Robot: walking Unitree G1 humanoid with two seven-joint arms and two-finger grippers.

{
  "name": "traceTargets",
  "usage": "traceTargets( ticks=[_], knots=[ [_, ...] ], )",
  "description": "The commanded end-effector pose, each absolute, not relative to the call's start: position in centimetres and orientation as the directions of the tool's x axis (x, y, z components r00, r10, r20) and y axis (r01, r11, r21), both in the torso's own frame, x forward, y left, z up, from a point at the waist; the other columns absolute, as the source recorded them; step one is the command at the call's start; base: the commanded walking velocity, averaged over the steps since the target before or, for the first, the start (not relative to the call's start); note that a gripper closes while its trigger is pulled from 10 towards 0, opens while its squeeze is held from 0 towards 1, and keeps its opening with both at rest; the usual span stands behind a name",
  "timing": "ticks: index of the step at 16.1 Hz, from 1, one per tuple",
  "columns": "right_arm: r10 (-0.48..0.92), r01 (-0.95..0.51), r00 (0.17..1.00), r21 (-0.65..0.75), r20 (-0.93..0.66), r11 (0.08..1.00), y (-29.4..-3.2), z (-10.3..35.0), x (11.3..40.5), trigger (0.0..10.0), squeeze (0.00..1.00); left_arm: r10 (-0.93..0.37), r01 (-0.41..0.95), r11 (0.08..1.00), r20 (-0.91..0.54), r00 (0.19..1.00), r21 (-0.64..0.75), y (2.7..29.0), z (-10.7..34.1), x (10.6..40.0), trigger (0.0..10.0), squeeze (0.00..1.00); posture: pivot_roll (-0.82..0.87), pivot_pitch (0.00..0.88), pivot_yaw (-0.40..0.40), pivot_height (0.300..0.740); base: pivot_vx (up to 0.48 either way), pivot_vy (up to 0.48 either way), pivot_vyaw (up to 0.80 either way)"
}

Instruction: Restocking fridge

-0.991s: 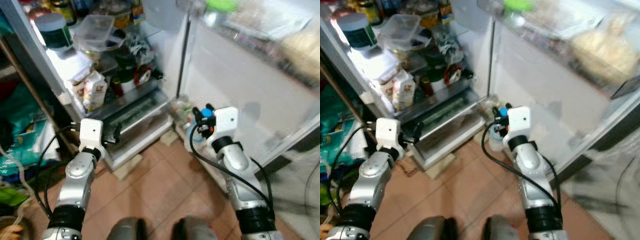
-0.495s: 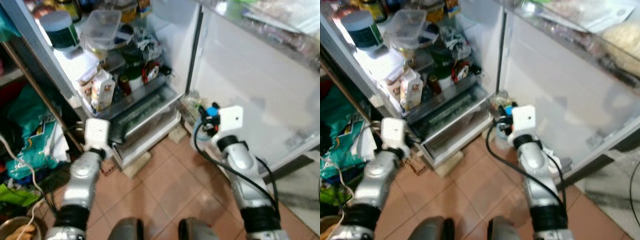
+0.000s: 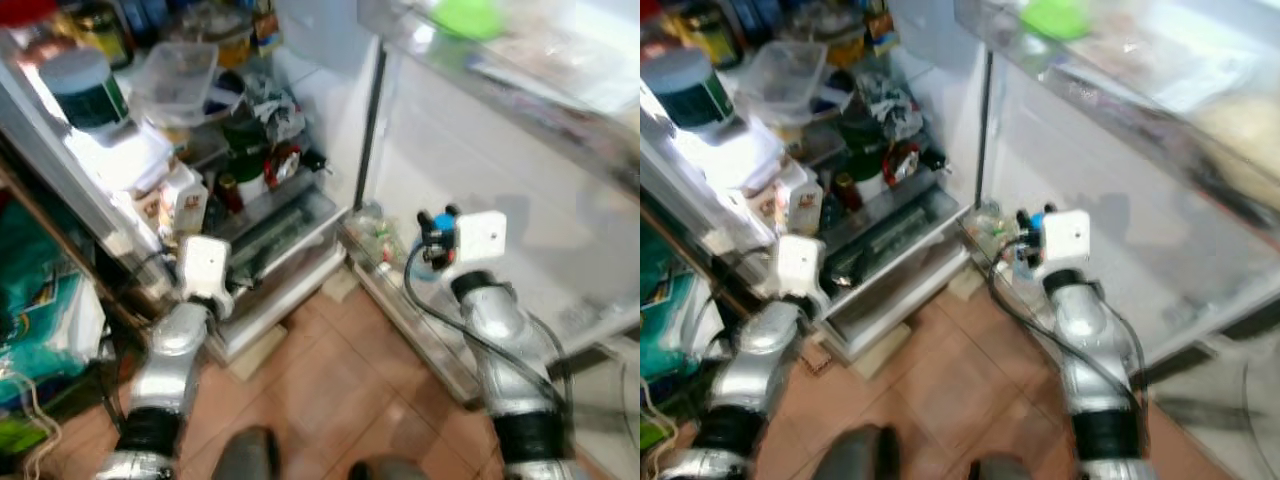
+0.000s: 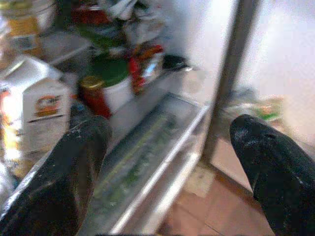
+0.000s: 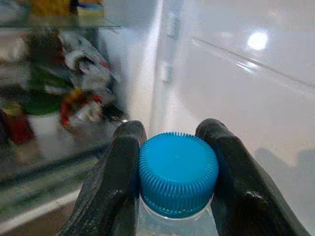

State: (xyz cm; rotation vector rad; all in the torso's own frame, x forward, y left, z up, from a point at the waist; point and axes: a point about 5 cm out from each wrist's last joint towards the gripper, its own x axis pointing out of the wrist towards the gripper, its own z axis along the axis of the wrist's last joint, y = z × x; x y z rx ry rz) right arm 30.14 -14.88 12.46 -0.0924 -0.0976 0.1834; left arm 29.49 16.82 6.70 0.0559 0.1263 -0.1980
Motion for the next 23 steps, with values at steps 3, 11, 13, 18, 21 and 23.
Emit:
traceTargets(
  ticks=[3, 11, 13, 18, 21, 23],
  knots=[
    [0.179, -0.165, 0.977, -0.121, 0.114, 0.979, -15.5, 12.9, 30.1, 10.0, 0.00, -0.205, 0.211, 0.977, -0.133, 0.970, 0.036, 16.4, 6.6, 29.5, 10.0, 0.00, -0.01, 0.107, 0.018, 0.740, 0.000, 0.000, 0.00],
    [0.107, -0.095, 0.990, -0.134, 0.087, 0.986, -16.2, 12.0, 29.4, 10.0, 0.00, -0.243, 0.264, 0.963, -0.246, 0.938, 0.056, 16.4, 4.7, 26.9, 10.0, 0.00, 0.01, 0.177, 0.021, 0.740, 0.000, 0.000, 0.00],
    [0.116, -0.104, 0.989, -0.126, 0.095, 0.987, -15.9, 12.4, 29.7, 10.0, 0.00, -0.243, 0.262, 0.964, -0.238, 0.940, 0.052, 16.2, 5.1, 27.0, 10.0, 0.00, 0.02, 0.192, 0.026, 0.706, 0.000, 0.000, 0.00],
    [0.108, -0.096, 0.989, -0.121, 0.102, 0.988, -15.7, 12.5, 30.1, 10.0, 0.00, -0.238, 0.259, 0.964, -0.238, 0.942, 0.058, 16.3, 5.5, 27.0, 10.0, 0.00, 0.02, 0.197, 0.030, 0.666, 0.000, 0.000, 0.00],
    [0.117, -0.103, 0.987, -0.122, 0.111, 0.987, -15.5, 12.7, 30.2, 10.0, 0.00, -0.223, 0.242, 0.969, -0.234, 0.946, 0.056, 16.4, 5.6, 27.1, 10.0, 0.00, 0.02, 0.195, 0.025, 0.651, 0.000, 0.000, 0.00],
    [0.114, -0.100, 0.987, -0.125, 0.114, 0.987, -15.8, 12.8, 30.3, 10.0, 0.00, -0.227, 0.241, 0.970, -0.211, 0.951, 0.043, 16.4, 5.9, 27.3, 10.0, 0.00, 0.01, 0.192, 0.026, 0.651, 0.000, 0.000, 0.00]
  ],
)
